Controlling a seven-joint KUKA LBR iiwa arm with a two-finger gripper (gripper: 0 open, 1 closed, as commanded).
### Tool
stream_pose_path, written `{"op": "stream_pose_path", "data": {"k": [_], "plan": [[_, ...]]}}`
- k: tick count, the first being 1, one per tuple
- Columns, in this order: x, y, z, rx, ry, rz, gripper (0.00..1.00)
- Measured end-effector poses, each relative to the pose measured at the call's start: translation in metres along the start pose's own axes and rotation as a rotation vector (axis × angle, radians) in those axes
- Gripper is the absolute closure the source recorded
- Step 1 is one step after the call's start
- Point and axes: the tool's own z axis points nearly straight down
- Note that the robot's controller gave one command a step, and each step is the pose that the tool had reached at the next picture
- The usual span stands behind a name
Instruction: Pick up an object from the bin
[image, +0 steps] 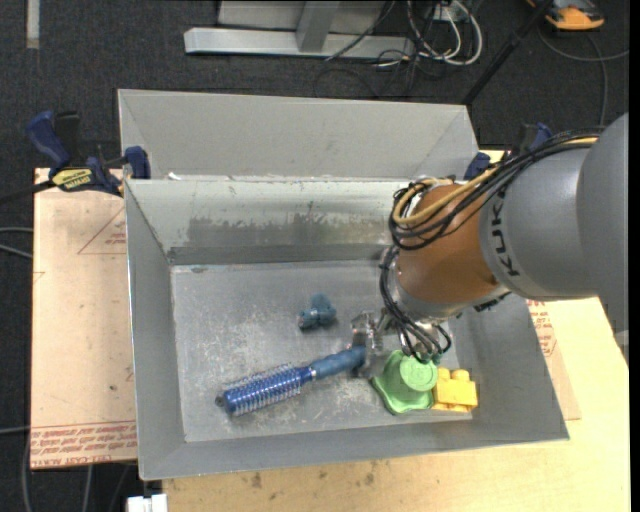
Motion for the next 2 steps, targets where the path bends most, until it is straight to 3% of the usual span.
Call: {"op": "stream_pose_path", "data": {"k": [1,2], "plan": [[0.02,0.015,-0.091,-0.001,-0.006,0.031,1.0],[0.041,0.023,-0.109,0.0,0.002,0.011,1.0]]}}
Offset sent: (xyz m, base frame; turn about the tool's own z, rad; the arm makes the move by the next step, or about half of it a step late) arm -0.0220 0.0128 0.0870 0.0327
